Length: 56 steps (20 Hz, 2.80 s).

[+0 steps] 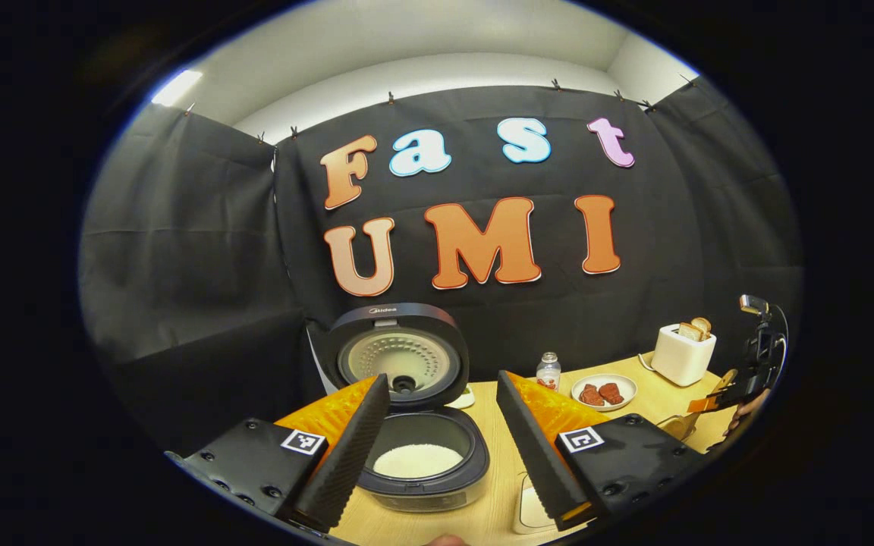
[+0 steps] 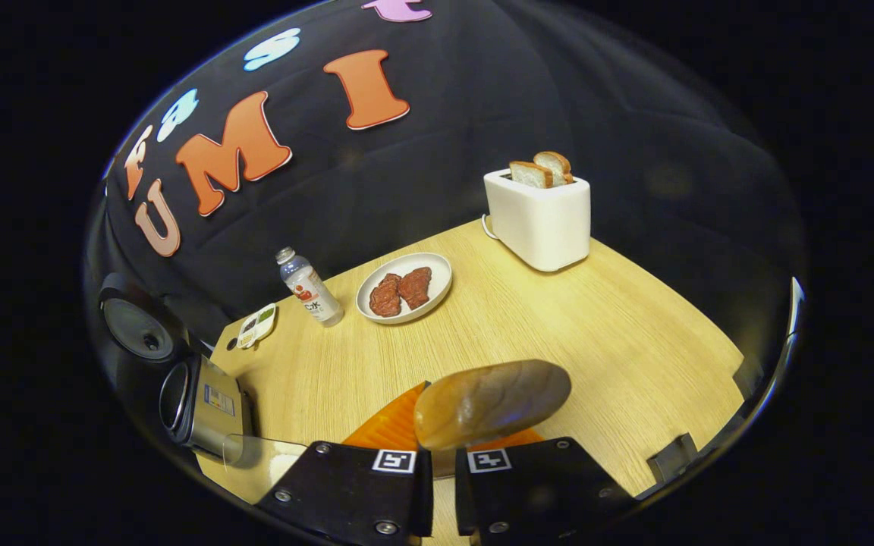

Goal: Close the left gripper, press the button to open the rice cooker; take a wooden spoon from the chopstick holder with the right hand, scoop a spoonful of rice and pour it into the rice cooker, then put the wooden spoon back into the chopstick holder.

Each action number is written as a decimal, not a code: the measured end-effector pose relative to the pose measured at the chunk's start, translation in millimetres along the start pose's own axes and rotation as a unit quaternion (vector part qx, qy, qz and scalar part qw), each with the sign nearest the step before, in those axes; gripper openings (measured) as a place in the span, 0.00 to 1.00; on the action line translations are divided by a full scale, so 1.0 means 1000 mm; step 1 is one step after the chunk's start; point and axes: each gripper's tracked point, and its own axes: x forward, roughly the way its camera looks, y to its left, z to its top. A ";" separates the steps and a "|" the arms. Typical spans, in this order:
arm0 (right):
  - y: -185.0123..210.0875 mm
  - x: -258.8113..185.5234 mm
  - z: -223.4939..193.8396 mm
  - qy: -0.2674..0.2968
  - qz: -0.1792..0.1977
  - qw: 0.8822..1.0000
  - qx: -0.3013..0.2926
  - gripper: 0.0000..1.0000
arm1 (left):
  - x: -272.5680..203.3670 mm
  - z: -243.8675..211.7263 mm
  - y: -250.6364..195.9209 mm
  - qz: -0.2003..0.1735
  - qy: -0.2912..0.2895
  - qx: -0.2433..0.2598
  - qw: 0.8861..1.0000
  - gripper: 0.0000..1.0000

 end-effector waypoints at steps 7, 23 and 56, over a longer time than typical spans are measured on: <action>0.021 -0.050 0.031 -0.069 -0.004 0.998 -0.013 0.11 | 0.004 0.002 0.034 -0.003 -0.007 -0.009 1.000 0.92; 0.156 -0.086 -0.053 -0.019 0.085 0.981 -0.171 0.11 | -0.014 -0.022 0.096 0.016 0.015 -0.016 1.000 0.92; 0.188 -0.043 -0.146 -0.030 0.048 0.991 -0.125 0.08 | 0.008 -0.062 0.153 0.033 0.060 0.020 0.997 0.92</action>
